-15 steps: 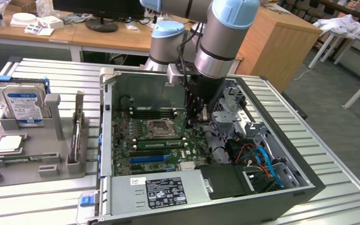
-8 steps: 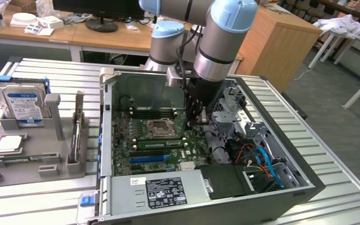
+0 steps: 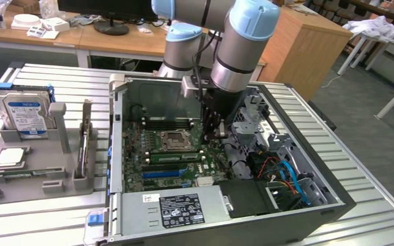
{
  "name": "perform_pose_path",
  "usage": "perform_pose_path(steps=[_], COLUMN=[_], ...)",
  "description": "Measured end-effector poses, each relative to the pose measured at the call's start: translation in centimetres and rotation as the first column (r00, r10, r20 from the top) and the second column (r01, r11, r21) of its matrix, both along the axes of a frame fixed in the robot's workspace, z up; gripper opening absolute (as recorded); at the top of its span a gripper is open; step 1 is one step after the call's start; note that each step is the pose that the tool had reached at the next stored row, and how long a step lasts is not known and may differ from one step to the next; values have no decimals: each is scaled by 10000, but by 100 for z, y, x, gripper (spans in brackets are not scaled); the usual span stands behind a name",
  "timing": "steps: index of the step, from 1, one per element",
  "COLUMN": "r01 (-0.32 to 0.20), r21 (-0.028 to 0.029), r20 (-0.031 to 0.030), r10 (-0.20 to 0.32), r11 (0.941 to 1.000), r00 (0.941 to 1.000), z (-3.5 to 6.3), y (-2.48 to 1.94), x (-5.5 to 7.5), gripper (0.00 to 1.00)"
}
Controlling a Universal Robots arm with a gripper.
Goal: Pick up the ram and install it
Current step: 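Press down the ram until it locks into place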
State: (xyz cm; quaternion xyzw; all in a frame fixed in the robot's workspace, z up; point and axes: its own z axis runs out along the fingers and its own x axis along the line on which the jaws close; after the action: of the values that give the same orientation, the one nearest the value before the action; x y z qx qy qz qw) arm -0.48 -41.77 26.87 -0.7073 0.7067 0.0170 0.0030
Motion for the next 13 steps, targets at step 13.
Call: perform_pose_path(steps=[13], r01=[0], r21=[0], r20=[0], r10=[0], r11=[10000], r00=[10000], z=[-106], y=[0], x=[0], gripper=[11])
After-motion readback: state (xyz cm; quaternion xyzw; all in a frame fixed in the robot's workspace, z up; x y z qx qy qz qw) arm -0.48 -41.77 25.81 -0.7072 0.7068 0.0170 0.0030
